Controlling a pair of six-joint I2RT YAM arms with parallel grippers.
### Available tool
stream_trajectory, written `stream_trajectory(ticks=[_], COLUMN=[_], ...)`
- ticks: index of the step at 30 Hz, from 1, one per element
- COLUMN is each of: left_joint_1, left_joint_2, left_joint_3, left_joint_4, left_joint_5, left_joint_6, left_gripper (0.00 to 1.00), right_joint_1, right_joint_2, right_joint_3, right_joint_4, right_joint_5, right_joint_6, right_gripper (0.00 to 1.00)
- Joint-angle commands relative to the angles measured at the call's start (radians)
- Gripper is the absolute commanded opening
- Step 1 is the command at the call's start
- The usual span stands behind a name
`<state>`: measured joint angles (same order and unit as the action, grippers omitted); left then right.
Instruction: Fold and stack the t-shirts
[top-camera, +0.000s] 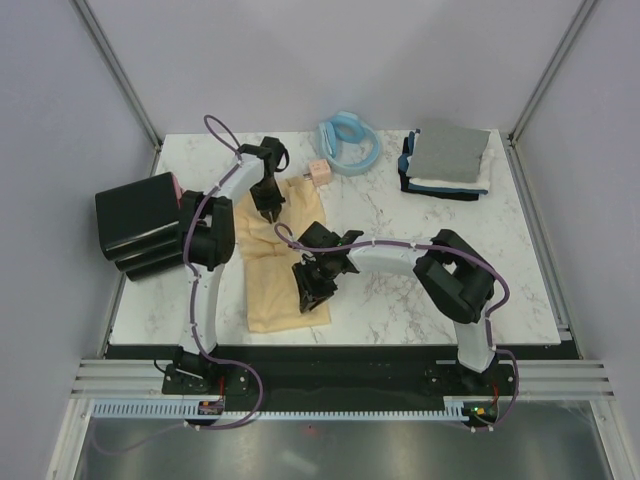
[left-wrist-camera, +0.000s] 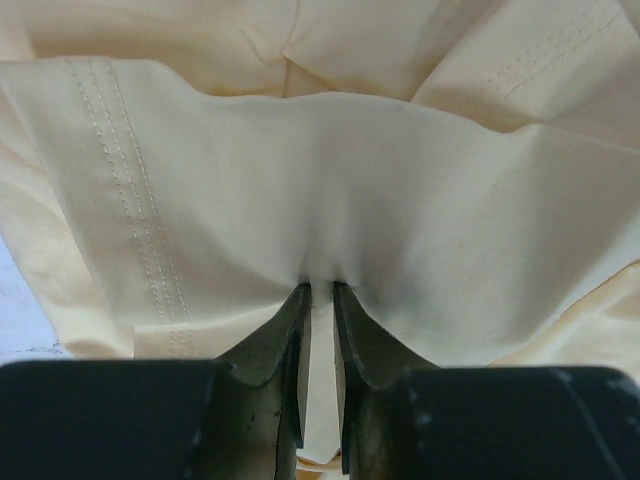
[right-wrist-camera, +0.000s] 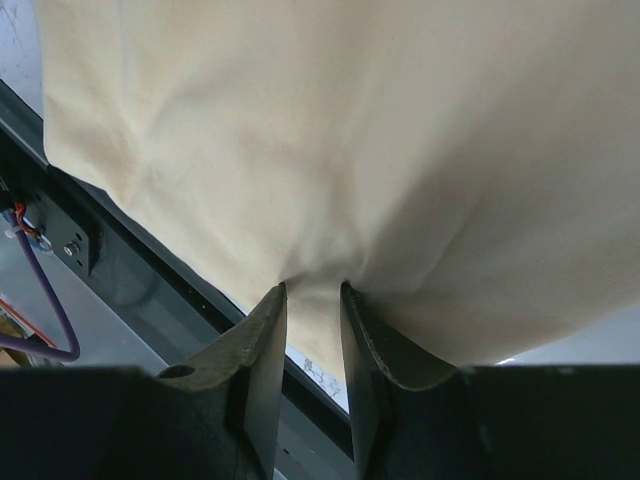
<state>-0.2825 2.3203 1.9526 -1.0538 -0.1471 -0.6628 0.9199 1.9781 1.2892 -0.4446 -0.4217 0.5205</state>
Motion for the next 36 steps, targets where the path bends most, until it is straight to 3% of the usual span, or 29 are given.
stream_trajectory(ticks=[1, 6, 19, 24, 29, 31, 34, 36], left_joint_1=[0.002, 0.006, 0.022, 0.055, 0.106, 0.131, 0.161, 0.167], left_joint_2=[0.066, 0.102, 0.080, -0.085, -0.246, -0.312, -0.399, -0.496], left_joint_3=[0.104, 0.184, 0.183, 0.154, 0.173, 0.164, 0.077, -0.048], left_joint_4=[0.008, -0.006, 0.012, 0.063, 0.080, 0.081, 0.078, 0.065], left_joint_5=[0.072, 0.129, 0.175, 0.159, 0.277, 0.303, 0.281, 0.256], left_joint_6=[0.066, 0.129, 0.216, 0.195, 0.181, 0.181, 0.158, 0.138], left_gripper=[0.22, 0.23, 0.23, 0.24, 0.25, 0.32, 0.40, 0.39], right_joint_1=[0.008, 0.008, 0.031, 0.031, 0.019, -0.004, -0.041, -0.094], right_joint_2=[0.018, 0.042, 0.065, -0.036, -0.130, -0.157, -0.195, -0.238], right_joint_3=[-0.014, -0.008, 0.061, 0.137, 0.286, 0.349, 0.392, 0.372], right_joint_4=[-0.086, -0.100, -0.118, -0.129, -0.169, -0.190, -0.232, -0.235], right_joint_5=[0.003, -0.035, -0.049, 0.004, 0.081, 0.099, 0.168, 0.239], right_joint_6=[-0.045, -0.054, -0.057, -0.044, -0.027, -0.027, -0.034, -0.031], right_gripper=[0.37, 0.37, 0.38, 0.41, 0.45, 0.45, 0.46, 0.57])
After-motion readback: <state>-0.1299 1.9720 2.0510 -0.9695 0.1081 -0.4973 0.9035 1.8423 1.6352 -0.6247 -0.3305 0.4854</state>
